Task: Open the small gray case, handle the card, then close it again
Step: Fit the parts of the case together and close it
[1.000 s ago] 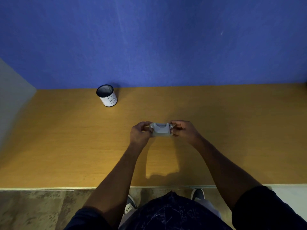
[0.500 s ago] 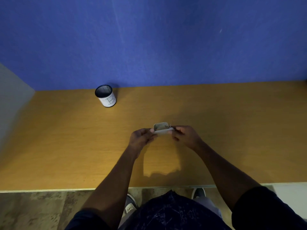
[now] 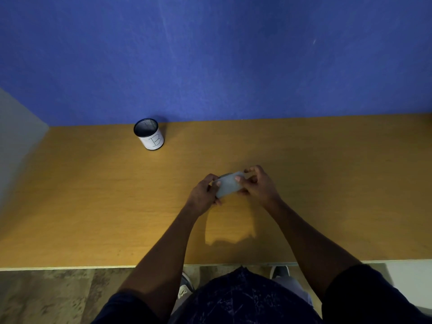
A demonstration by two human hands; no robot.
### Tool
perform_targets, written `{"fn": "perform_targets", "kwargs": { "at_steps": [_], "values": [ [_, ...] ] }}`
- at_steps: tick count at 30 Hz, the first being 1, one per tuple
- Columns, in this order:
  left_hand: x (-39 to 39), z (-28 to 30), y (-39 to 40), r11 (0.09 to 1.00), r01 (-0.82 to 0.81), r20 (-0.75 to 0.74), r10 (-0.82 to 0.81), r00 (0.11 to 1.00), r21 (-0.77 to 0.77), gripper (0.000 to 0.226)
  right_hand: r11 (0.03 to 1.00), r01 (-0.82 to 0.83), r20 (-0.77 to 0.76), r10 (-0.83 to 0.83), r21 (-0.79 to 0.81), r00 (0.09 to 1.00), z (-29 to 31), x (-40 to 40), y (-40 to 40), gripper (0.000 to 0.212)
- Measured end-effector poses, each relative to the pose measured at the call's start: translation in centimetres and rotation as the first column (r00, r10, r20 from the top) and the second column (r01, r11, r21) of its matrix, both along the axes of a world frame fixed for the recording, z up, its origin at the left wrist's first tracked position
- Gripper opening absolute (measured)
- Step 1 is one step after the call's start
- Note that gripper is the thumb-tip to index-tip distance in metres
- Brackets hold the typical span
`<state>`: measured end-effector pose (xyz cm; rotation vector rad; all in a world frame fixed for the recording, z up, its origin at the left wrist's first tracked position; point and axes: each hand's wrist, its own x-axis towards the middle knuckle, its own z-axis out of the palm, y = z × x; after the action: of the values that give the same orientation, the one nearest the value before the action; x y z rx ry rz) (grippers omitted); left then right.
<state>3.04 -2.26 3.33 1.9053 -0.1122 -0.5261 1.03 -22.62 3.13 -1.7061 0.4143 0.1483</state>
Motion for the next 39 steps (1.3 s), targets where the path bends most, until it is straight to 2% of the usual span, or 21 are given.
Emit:
{"fn": "perform_targets", "kwargs": {
  "at_steps": [2,5,9,14,19,22,25,32,35,39],
  "values": [
    [0.2,0.2,-0.2,1.000,0.006,-0.047,-0.006,0.999,-0.011,0.021,0.996,-0.041,-0.078,0.048,0.083,0.996,0.0,0.2,0.0,0.046],
    [0.3,0.4,-0.4,0.997,-0.043,-0.127,0.034,0.991,-0.065,0.020,0.989,-0.111,-0.089,0.120,0.100,0.989,-0.3,0.1,-0.1,0.035],
    [0.1,0.4,-0.3,0.987,-0.110,-0.170,0.089,0.981,-0.115,0.018,0.983,-0.172,0.016,0.173,-0.060,0.985,-0.6,-0.1,-0.3,0.028],
    [0.1,0.4,-0.3,0.987,-0.158,-0.182,0.149,0.972,-0.035,0.026,0.996,-0.079,0.032,0.081,-0.051,0.996,-0.7,0.3,-0.1,0.021],
    [0.7,-0.3,-1.0,0.978,-0.203,-0.115,0.196,0.974,-0.045,0.021,1.000,0.012,0.012,-0.012,-0.002,1.000,-0.9,0.8,0.5,0.018],
    [0.7,-0.3,-1.1,0.948,-0.274,-0.225,0.235,0.946,-0.164,0.016,0.998,0.060,-0.017,-0.060,0.007,0.998,-1.1,1.1,0.6,0.019],
    [0.6,-0.4,-0.8,0.886,-0.342,-0.358,0.224,0.907,-0.312,0.030,0.993,0.051,-0.045,-0.046,0.110,0.998,-1.5,1.0,0.2,0.021],
    [-0.1,-1.4,-0.7,0.912,-0.308,-0.293,0.227,0.929,-0.270,0.027,0.998,-0.046,-0.028,0.047,0.041,0.998,-1.7,0.3,-0.4,0.027],
    [-0.1,-1.7,-0.3,0.921,-0.272,-0.287,0.191,0.939,-0.278,0.029,0.993,-0.056,-0.052,0.062,0.103,0.997,-1.5,-0.1,-0.8,0.026],
    [-0.3,-1.3,-0.6,0.949,-0.221,-0.249,0.162,0.955,-0.227,0.021,0.971,0.017,-0.175,0.026,0.238,0.984,-1.4,-0.7,-1.0,0.023]
  ]
}}
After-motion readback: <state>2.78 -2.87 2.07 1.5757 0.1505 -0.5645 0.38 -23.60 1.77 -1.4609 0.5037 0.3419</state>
